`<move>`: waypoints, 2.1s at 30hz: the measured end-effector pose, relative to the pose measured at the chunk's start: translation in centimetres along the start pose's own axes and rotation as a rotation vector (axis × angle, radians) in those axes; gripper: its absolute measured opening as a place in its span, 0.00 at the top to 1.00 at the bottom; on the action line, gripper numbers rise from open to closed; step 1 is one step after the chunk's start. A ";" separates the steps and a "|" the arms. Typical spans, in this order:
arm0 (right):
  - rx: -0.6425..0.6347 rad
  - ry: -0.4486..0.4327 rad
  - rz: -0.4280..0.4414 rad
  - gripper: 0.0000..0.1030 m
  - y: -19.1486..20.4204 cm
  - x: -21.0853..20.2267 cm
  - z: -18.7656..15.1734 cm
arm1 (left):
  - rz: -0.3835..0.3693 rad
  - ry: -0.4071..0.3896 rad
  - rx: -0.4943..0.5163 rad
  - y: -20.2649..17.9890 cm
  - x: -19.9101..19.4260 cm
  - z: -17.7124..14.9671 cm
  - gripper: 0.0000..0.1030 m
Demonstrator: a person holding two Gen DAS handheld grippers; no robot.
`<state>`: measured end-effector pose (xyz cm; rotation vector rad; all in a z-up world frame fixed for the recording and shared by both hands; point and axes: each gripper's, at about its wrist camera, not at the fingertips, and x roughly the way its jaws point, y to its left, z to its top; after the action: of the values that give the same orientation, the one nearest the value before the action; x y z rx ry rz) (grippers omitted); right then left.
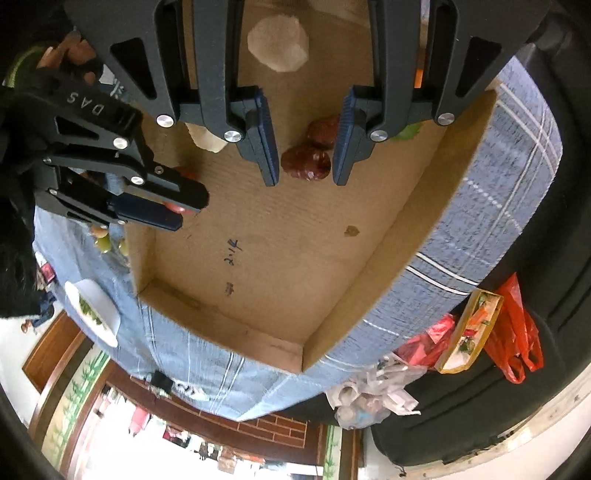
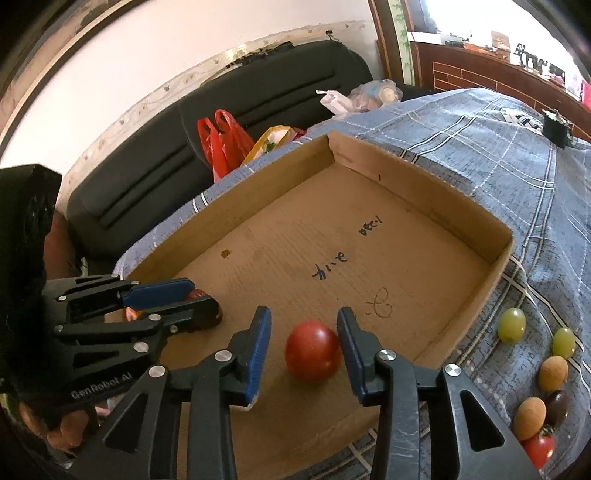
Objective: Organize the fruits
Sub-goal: 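Open the right tool to drop the tomato while the left tool releases the date in the tray, then withdraw both open tools from the tray back toward the remaining fruits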
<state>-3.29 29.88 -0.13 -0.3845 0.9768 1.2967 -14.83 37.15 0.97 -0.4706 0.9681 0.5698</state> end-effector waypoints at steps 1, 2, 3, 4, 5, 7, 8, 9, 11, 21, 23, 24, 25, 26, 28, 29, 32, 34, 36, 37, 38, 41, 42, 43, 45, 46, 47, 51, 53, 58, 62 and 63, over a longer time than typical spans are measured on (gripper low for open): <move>0.001 -0.006 0.003 0.62 0.0 -0.4 0.0 | -0.003 -0.016 -0.005 0.1 -0.8 -0.2 0.73; 0.000 -0.014 0.007 0.62 0.1 -1.0 -0.1 | -0.006 -0.026 -0.006 0.2 -1.2 -0.3 0.73; -0.001 -0.020 0.010 0.61 0.2 -1.4 -0.2 | -0.009 -0.036 -0.009 0.2 -1.8 -0.4 0.69; 0.000 -0.027 0.013 0.60 0.4 -2.0 -0.4 | -0.011 -0.046 -0.011 0.3 -2.4 -0.6 0.66; 0.001 -0.035 0.019 0.58 0.5 -2.6 -0.7 | -0.015 -0.055 -0.011 0.3 -2.8 -0.7 0.59; 0.005 -0.049 0.033 0.58 0.9 -3.8 -1.1 | -0.016 -0.072 -0.009 0.3 -3.6 -1.0 0.57; 0.006 -0.055 0.038 0.58 1.1 -4.2 -1.4 | -0.015 -0.078 -0.007 0.2 -4.0 -1.2 0.57; 0.009 -0.059 0.046 0.58 1.2 -4.7 -1.7 | -0.018 -0.081 -0.006 0.2 -4.3 -1.4 0.57; 0.015 -0.064 0.063 0.58 1.6 -5.7 -2.3 | -0.022 -0.088 -0.002 0.0 -5.0 -1.8 0.57; 0.033 -0.112 0.084 0.58 3.1 -10.7 -6.6 | -0.043 -0.091 0.031 -1.5 -6.7 -3.8 0.57; 0.046 -0.122 0.080 0.57 2.9 -11.6 -7.3 | -0.051 -0.090 0.040 -2.0 -6.9 -4.1 0.57; 0.050 -0.127 0.078 0.57 2.8 -12.1 -7.8 | -0.053 -0.090 0.045 -2.2 -7.0 -4.3 0.57; 0.056 -0.132 0.075 0.57 2.7 -12.5 -8.3 | -0.053 -0.090 0.052 -2.5 -7.2 -4.5 0.57; 0.062 -0.135 0.072 0.57 2.6 -13.0 -8.7 | -0.053 -0.089 0.055 -2.6 -7.2 -4.5 0.57; 0.074 -0.142 0.067 0.57 2.4 -13.6 -9.5 | -0.055 -0.090 0.064 -3.1 -7.5 -4.8 0.57; 0.080 -0.145 0.065 0.57 2.2 -14.0 -10.0 | -0.055 -0.090 0.069 -3.3 -7.7 -5.0 0.57; 0.094 -0.150 0.061 0.57 1.8 -14.8 -10.9 | -0.056 -0.090 0.080 -3.8 -8.1 -5.6 0.57; 0.105 -0.153 0.059 0.57 1.6 -15.4 -11.7 | -0.054 -0.092 0.089 -4.1 -8.4 -5.9 0.57; 0.110 -0.158 0.057 0.57 1.5 -15.9 -12.2 | -0.054 -0.095 0.095 -4.5 -8.6 -6.2 0.57; 0.112 -0.160 0.056 0.57 1.5 -16.1 -12.4 | -0.054 -0.097 0.097 -4.7 -8.8 -6.3 0.57; 0.113 -0.162 0.056 0.57 1.5 -16.3 -12.5 | -0.053 -0.098 0.099 -4.8 -8.9 -6.4 0.57; 0.118 -0.168 0.055 0.57 1.4 -16.6 -12.9 | -0.049 -0.100 0.103 -5.0 -9.3 -6.6 0.57; 0.120 -0.171 0.054 0.57 1.4 -16.7 -13.0 | -0.048 -0.100 0.105 -5.0 -9.3 -6.6 0.57; 0.123 -0.172 0.055 0.56 1.4 -16.8 -13.1 | -0.048 -0.100 0.106 -5.0 -9.4 -6.7 0.57; 0.127 -0.176 0.058 0.56 1.4 -17.0 -13.3 | -0.045 -0.098 0.109 -5.1 -9.4 -6.8 0.57; 0.128 -0.177 0.060 0.56 1.5 -17.1 -13.4 | -0.045 -0.098 0.111 -5.2 -9.5 -6.9 0.57; 0.128 -0.177 0.061 0.56 1.5 -17.1 -13.4 | -0.044 -0.099 0.112 -5.2 -9.5 -6.9 0.57; 0.123 -0.175 0.062 0.56 1.6 -17.1 -13.4 | -0.045 -0.099 0.111 -5.2 -9.5 -7.0 0.57; 0.120 -0.174 0.065 0.56 1.8 -17.1 -13.4 | -0.045 -0.097 0.111 -5.2 -9.4 -7.0 0.57; 0.114 -0.166 0.075 0.56 2.0 -16.7 -13.3 | -0.042 -0.093 0.104 -5.0 -9.5 -7.0 0.57; 0.111 -0.159 0.080 0.56 2.1 -16.3 -13.4 | -0.040 -0.093 0.100 -4.7 -9.5 -7.0 0.57; 0.112 -0.158 0.080 0.56 2.1 -16.3 -13.4 | -0.041 -0.092 0.101 -4.7 -9.5 -7.0 0.57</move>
<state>-9.76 10.49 5.53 -0.1559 0.9336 1.3172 -20.37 27.08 6.29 -0.3702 0.8935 0.4994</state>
